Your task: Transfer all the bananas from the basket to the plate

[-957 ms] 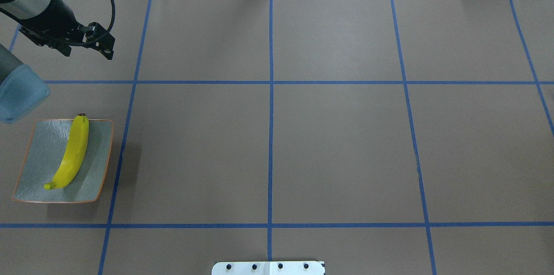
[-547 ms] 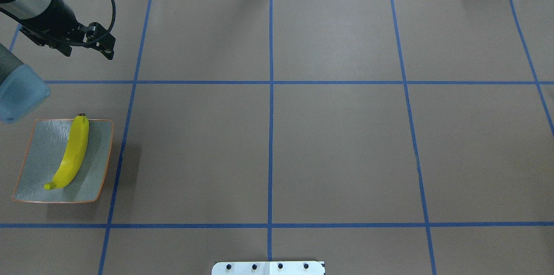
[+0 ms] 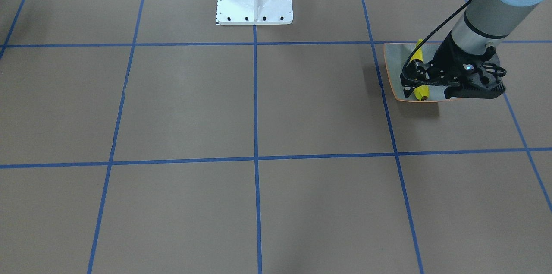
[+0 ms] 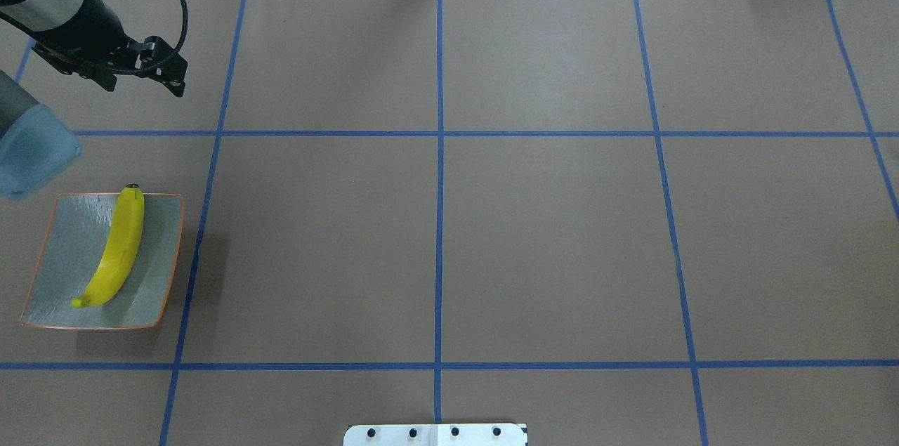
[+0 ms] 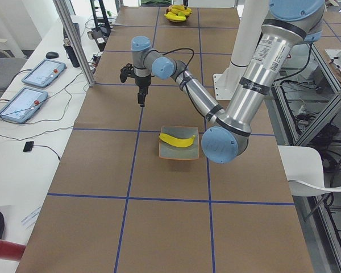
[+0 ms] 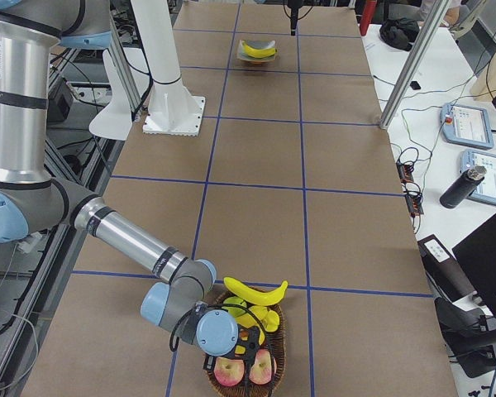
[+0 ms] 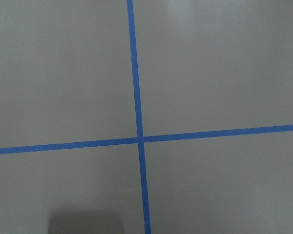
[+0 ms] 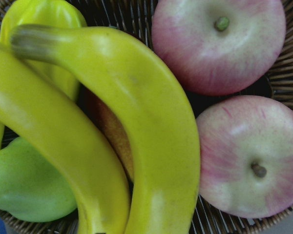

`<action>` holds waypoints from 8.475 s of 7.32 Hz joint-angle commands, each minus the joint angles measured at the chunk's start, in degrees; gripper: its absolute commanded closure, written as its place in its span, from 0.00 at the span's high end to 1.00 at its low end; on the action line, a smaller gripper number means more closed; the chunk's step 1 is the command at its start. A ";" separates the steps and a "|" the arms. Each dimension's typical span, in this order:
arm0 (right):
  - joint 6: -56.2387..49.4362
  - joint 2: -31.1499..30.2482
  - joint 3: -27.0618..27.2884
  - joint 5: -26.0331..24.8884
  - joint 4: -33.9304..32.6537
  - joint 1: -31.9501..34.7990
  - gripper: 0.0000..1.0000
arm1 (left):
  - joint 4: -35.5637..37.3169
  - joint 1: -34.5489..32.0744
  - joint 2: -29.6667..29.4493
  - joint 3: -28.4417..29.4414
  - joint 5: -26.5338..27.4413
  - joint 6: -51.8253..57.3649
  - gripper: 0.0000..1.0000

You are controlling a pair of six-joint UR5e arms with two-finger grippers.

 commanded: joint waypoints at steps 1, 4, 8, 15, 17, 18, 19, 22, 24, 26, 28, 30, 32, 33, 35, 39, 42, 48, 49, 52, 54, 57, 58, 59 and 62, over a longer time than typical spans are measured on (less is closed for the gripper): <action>-0.09 0.02 -0.80 0.03 0.00 -0.01 0.86 | -0.01 0.02 0.00 0.01 0.00 0.00 1.00; 0.00 0.11 -0.98 0.38 0.00 -0.27 0.85 | -0.01 0.02 0.00 0.01 0.00 0.00 1.00; 0.00 0.11 -1.06 0.55 -0.09 -0.89 0.85 | 0.17 0.02 0.00 -0.26 0.00 0.00 1.00; 0.09 0.11 -1.15 0.64 -0.09 -1.77 0.47 | 0.17 0.02 0.00 -0.34 0.09 0.00 1.00; 0.18 0.63 -1.15 0.73 -0.09 -1.77 0.07 | 0.17 -0.07 0.00 -0.34 0.09 0.00 1.00; 0.18 0.72 -0.72 0.73 0.00 -1.77 0.00 | 0.17 -0.07 0.00 -0.34 0.00 0.00 1.00; 0.18 1.24 -0.28 0.73 -0.09 -1.77 0.00 | 0.17 0.02 0.00 -0.34 0.00 0.00 1.00; 0.18 0.90 3.31 0.82 -0.53 -1.42 0.00 | 0.17 -0.07 0.00 -0.17 0.00 0.00 1.00; 0.18 0.81 6.30 0.73 -2.10 0.68 0.00 | 0.08 0.02 0.00 0.01 0.00 0.00 1.00; 0.09 1.25 12.44 0.64 -4.47 4.11 0.00 | 0.08 0.02 0.09 0.01 0.00 0.00 1.00; 0.26 5.88 17.99 0.12 -10.69 4.65 0.00 | 0.00 0.02 0.00 -0.17 0.00 -0.09 1.00; 7.07 15.44 18.36 0.11 -15.72 2.13 0.00 | -1.05 0.28 -0.79 -0.17 -0.09 -2.80 1.00; 11.84 23.26 20.03 0.72 -17.65 -9.09 0.00 | -6.38 2.30 -0.79 0.09 -0.18 -7.70 1.00; 13.78 28.36 21.42 0.90 -21.93 -15.50 0.00 | -10.60 2.74 -0.79 0.53 -0.09 -9.82 1.00; 13.89 35.06 23.19 1.08 -25.48 -27.29 0.00 | -18.68 2.74 -1.05 1.76 -0.18 -12.99 1.00; 22.17 37.02 27.83 6.96 -25.23 -40.49 0.00 | -48.35 5.28 -1.58 11.58 -2.82 -26.24 1.00; 46.14 42.20 28.82 7.67 -19.65 -48.59 0.00 | -67.64 7.84 -3.25 18.55 -0.20 -38.30 1.00; 72.22 46.14 22.14 7.23 3.43 -54.85 0.00 | -85.95 19.41 -3.34 19.42 16.04 -50.71 1.00; 73.99 47.12 22.49 7.15 3.51 -55.81 0.00 | -88.05 22.40 -4.30 21.17 20.35 -50.80 1.00; 79.27 48.18 22.32 3.56 5.10 -59.24 0.00 | -88.60 25.77 -6.24 22.51 25.22 -53.25 1.00; 81.82 47.92 22.14 2.84 5.10 -60.21 0.00 | -88.60 25.77 -6.68 22.59 25.31 -53.44 1.00; 82.44 48.18 22.58 2.84 5.18 -60.74 0.00 | -88.51 26.21 -8.43 25.39 26.45 -54.05 1.00; 82.62 48.27 22.66 2.84 5.18 -61.00 0.00 | -88.51 26.47 -9.66 26.71 27.06 -54.14 1.00; 82.62 48.27 23.01 2.84 5.18 -61.35 0.00 | -88.51 26.65 -9.67 26.81 27.07 -54.14 1.00; 83.05 48.53 23.19 2.57 5.18 -62.15 0.00 | -88.34 27.00 -10.37 27.51 27.16 -54.23 1.00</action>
